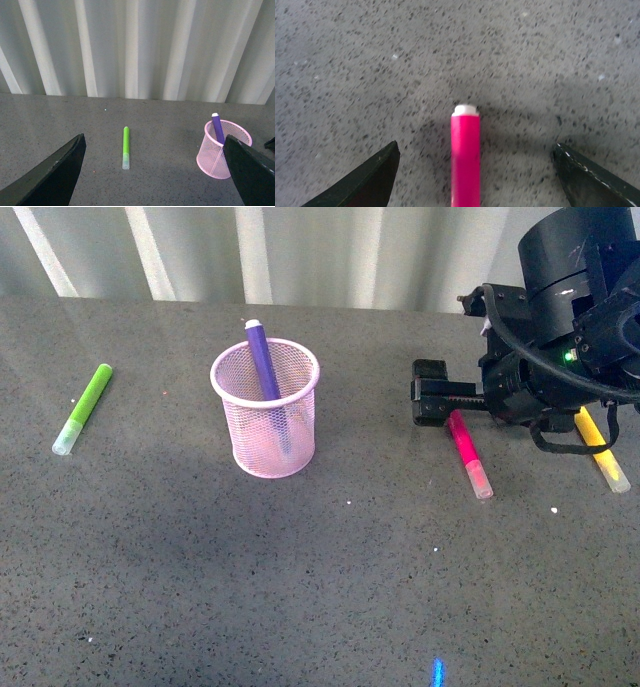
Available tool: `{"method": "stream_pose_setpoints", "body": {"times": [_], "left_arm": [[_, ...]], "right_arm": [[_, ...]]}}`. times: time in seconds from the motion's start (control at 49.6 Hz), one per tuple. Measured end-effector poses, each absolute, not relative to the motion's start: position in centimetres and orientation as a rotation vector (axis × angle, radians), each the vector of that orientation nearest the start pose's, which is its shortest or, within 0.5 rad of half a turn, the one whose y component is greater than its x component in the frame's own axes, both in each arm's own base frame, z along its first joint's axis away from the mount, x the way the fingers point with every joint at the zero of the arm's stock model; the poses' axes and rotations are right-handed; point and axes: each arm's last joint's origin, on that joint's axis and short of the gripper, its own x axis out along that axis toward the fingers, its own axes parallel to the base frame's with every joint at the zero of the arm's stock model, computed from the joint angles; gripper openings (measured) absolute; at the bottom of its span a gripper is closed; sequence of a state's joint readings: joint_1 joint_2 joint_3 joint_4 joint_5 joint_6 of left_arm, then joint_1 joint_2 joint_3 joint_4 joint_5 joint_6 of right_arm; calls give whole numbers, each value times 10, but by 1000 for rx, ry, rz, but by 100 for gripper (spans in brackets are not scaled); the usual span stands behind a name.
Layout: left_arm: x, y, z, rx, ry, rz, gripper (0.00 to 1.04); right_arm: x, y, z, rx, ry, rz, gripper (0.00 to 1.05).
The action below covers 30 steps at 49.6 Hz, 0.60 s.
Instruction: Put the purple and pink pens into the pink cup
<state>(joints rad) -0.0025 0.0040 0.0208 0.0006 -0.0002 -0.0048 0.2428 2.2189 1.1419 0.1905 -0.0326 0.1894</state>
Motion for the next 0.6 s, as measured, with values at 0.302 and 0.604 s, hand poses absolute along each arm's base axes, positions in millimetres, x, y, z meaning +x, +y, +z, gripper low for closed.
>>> {"method": "stream_pose_setpoints", "body": {"times": [0.302, 0.604], "left_arm": [[97, 0, 170, -5, -17, -2, 98], [97, 0, 170, -5, -17, -2, 98]], "right_arm": [[392, 107, 47, 75, 908, 183, 50], [387, 110, 48, 112, 888, 192, 12]]}}
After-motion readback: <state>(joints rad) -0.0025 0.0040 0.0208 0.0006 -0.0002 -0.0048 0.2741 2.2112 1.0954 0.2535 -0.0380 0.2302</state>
